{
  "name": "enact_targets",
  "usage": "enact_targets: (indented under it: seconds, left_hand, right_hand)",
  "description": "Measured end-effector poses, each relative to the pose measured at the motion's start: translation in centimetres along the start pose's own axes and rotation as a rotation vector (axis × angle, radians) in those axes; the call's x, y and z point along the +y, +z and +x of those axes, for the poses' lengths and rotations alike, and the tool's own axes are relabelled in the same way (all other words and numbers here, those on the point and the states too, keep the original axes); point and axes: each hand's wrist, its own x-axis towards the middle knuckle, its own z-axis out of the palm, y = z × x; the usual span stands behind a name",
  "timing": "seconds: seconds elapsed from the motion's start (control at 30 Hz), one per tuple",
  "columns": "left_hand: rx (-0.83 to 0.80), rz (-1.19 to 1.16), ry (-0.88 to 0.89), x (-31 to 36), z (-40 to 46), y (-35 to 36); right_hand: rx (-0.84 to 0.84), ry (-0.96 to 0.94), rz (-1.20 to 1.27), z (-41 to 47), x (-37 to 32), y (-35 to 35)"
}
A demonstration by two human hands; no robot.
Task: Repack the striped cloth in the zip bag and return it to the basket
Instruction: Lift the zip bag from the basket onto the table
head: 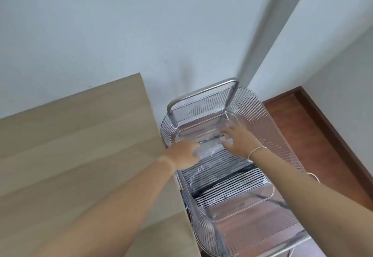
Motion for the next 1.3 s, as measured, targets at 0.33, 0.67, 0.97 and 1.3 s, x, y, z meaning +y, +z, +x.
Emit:
enact_targets:
  seconds: [0.33,0.67,0.97,1.3]
  left_hand:
    - [-0.079,0.085,-0.011,0.3,0.3,0.4]
    - [0.052,-0.064,0.029,0.5,-1.1,-0.4]
    - [0.303,0.063,0.155,3.0,-5.3,-8.2]
    - [0.594,0.159,0.301,1.7,-17.3,-17.7]
  right_hand:
    - [-0.068,0.035,-0.112,0.2,0.8,0.7]
    - [-0.033,0.039,-0.147,-1.7,0.2,-2.3]
    - [0.243,-0.031,-0.274,-4.9,-3.7,-10.1]
    - [0.590,-0.224,-0.260,-8.9,-13.7,-16.2]
